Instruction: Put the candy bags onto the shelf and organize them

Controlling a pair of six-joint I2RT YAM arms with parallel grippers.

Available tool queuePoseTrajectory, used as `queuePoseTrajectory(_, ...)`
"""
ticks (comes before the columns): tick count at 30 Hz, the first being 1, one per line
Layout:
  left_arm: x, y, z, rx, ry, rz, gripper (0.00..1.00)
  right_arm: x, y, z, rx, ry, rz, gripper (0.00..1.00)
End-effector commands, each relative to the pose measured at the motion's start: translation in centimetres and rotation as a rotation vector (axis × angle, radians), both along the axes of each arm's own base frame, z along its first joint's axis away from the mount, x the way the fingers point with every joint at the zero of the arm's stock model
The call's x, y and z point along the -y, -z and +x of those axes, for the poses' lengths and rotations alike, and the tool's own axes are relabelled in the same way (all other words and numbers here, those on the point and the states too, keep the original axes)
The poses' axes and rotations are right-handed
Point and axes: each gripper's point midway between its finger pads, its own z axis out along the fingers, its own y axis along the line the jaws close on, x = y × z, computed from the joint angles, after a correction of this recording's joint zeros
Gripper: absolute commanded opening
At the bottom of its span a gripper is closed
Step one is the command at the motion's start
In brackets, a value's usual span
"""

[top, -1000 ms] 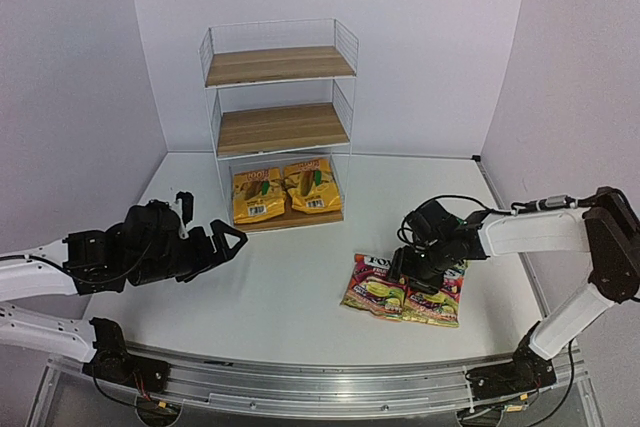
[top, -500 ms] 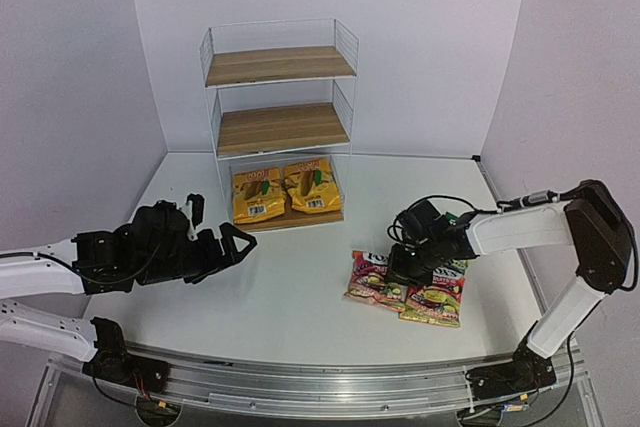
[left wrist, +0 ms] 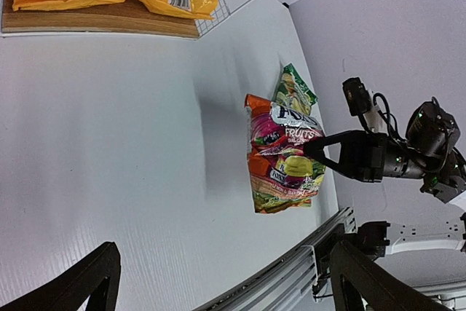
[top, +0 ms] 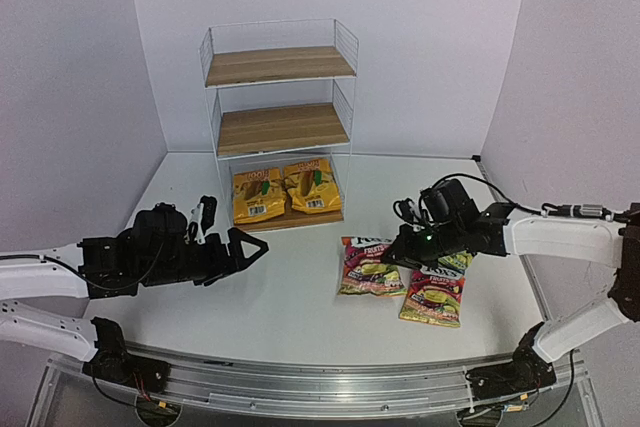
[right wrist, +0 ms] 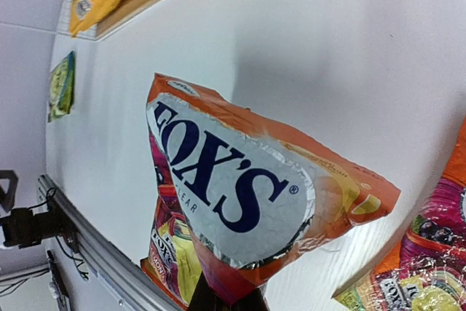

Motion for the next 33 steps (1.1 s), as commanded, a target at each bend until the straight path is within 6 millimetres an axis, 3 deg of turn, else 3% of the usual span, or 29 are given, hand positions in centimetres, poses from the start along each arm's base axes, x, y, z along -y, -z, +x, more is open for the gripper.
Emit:
queuePoseTrajectory(1, 2.0, -2.3, -0.1, 0.069, 0.076, -0.084, 1.0, -3.6, -7.1, -0.3, 0.158, -0.161, 0.171, 0.0)
queuePoseTrajectory(5, 2.2, -2.3, -0.4, 0.059, 0.093, -0.08, 0.99, -4.8, -10.0, 0.1, 0.212, -0.169, 0.216, 0.0)
queuePoseTrajectory(9, 0.4, -0.7, -0.5, 0.016, 0.035, -0.031, 1.0, -6.8, -14.4, 1.6, 0.304, -0.163, 0.288, 0.0)
queuePoseTrajectory(13, -1.3, -0.9, -0.7, 0.021, -0.006, -0.035, 1.0, -9.3, -18.9, 3.6, 0.416, -0.18, 0.322, 0.0)
queuePoseTrajectory(16, -2.5, -1.0, -0.8, 0.018, -0.038, -0.02, 1.0, -11.6, -21.1, 5.6, 0.46, -0.192, 0.344, 0.0)
queuePoseTrajectory(26, -5.6, -1.3, -1.1, -0.001, -0.124, 0.009, 1.0, -18.4, -24.7, 12.6, 0.609, -0.191, 0.362, 0.0)
queuePoseTrajectory(33, -6.9, -1.9, -1.3, 0.0, -0.156, 0.023, 1.0, -21.7, -25.2, 16.1, 0.677, -0.179, 0.371, 0.0)
